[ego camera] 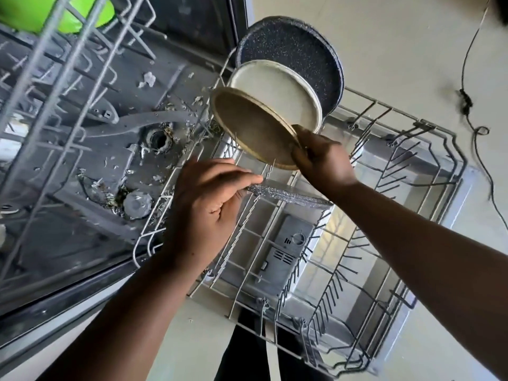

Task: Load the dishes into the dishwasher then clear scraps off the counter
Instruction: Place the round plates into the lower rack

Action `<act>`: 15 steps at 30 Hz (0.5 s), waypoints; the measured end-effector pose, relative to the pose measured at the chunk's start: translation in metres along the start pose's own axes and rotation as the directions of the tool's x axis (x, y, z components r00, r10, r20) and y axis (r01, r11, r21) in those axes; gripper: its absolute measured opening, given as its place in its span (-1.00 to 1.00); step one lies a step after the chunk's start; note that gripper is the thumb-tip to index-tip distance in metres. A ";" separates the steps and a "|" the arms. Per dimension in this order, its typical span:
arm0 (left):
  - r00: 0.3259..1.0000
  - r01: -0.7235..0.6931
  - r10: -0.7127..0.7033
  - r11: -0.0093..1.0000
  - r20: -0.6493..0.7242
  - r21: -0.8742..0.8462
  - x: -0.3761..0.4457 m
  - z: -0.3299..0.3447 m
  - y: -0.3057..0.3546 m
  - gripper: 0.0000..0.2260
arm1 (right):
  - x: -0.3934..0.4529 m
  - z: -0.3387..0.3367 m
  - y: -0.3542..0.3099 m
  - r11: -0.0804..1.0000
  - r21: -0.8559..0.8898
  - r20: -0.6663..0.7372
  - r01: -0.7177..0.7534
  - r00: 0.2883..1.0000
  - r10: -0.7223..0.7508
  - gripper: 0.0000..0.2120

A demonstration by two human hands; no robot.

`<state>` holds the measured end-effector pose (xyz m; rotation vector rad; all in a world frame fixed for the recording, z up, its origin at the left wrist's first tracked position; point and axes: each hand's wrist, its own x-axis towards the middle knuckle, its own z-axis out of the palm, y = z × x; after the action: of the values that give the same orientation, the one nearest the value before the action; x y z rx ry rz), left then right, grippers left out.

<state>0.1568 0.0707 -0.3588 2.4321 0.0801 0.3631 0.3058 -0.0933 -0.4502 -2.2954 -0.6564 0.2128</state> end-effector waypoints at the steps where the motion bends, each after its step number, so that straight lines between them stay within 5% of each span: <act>1: 1.000 -0.004 0.004 1.000 0.004 -0.002 0.000 0.001 0.000 -0.80 | 0.000 0.000 0.001 0.998 -0.008 0.036 -0.061 0.997 0.062 -0.68; 4: 0.999 -0.034 0.034 0.999 0.012 0.000 0.001 0.001 0.001 -0.79 | 0.007 -0.004 -0.001 0.964 -0.159 0.224 -0.214 0.943 0.246 -0.62; 6: 0.998 -0.055 0.054 0.998 0.016 0.022 0.003 0.001 0.001 -0.78 | 0.004 -0.016 -0.012 0.940 -0.161 0.250 -0.300 0.909 0.333 -0.40; 9: 0.996 -0.094 0.093 0.991 0.009 0.097 0.007 0.000 0.000 -0.77 | -0.015 -0.044 -0.047 0.977 0.102 0.104 -0.189 0.978 0.179 -0.27; 11: 0.994 -0.110 0.113 0.986 -0.011 0.125 0.013 -0.003 -0.001 -0.79 | -0.029 -0.061 -0.066 0.930 0.330 0.264 -0.161 0.962 0.073 -0.30; 13: 0.990 -0.126 0.132 0.985 -0.048 0.118 0.019 -0.007 -0.002 -0.80 | -0.042 -0.065 -0.079 0.965 0.231 0.434 -0.124 0.901 0.011 -0.38; 15: 0.983 -0.148 0.156 0.985 -0.091 0.092 0.026 -0.011 0.000 -0.79 | -0.047 -0.058 -0.082 0.997 0.008 0.299 0.077 0.951 -0.076 -0.60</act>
<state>0.1790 0.0820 -0.3444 2.5108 -0.0495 0.5586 0.2528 -0.1026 -0.3538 -2.2561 -0.8966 0.5308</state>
